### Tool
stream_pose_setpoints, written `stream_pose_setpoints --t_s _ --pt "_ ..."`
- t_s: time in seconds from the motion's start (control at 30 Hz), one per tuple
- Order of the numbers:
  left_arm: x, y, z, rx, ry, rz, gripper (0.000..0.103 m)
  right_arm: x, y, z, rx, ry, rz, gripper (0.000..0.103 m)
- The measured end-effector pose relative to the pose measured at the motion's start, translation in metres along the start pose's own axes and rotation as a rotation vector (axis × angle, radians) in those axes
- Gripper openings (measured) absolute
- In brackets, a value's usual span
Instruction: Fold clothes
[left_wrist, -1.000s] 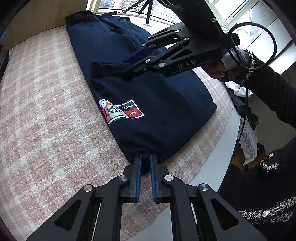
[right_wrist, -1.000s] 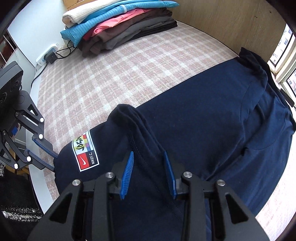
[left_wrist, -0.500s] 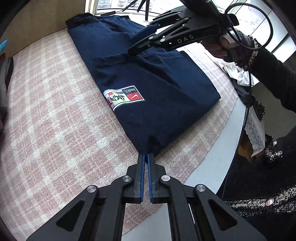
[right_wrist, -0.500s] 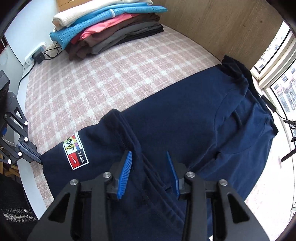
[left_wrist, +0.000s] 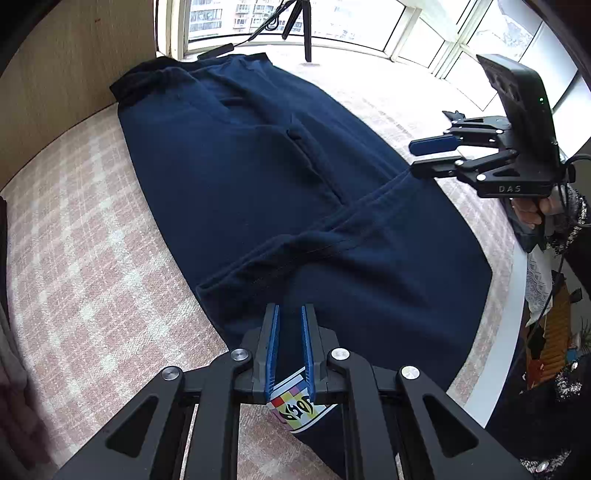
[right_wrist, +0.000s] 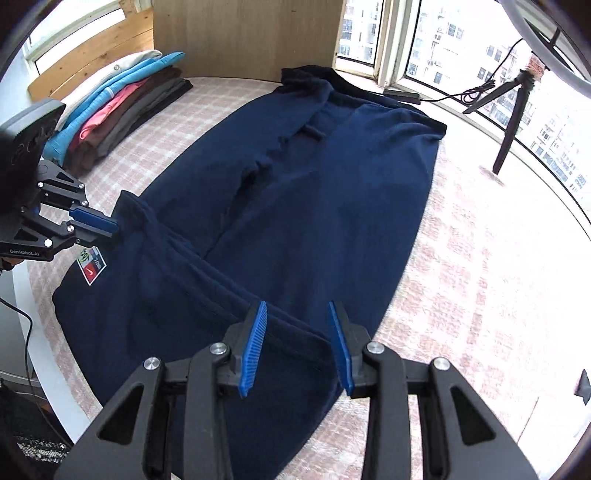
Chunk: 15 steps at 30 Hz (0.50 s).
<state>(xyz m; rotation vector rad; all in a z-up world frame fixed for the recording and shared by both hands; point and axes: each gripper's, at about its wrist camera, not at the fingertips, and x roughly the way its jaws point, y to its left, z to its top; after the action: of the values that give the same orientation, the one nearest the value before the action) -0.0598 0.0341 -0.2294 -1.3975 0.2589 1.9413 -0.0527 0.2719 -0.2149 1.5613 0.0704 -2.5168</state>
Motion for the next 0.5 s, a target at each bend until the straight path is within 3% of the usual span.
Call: stream_pose_setpoints --t_s 0.13,0.23,0.33,0.5 --pt "0.002 0.001 0.002 -0.011 0.019 -0.017 0.013 -0.003 -0.028 -0.013 0.064 0.001 0.052 0.042" --pt "0.003 -0.002 0.003 0.006 0.030 -0.011 0.014 -0.003 -0.023 -0.009 0.045 -0.026 0.094 0.042" --pt "0.004 -0.007 0.004 0.023 0.040 0.000 0.015 -0.009 0.013 0.012 -0.091 -0.044 0.201 0.042" --pt "0.005 -0.008 0.004 0.014 0.042 -0.005 0.015 0.012 0.081 0.043 -0.330 0.014 0.270 0.042"
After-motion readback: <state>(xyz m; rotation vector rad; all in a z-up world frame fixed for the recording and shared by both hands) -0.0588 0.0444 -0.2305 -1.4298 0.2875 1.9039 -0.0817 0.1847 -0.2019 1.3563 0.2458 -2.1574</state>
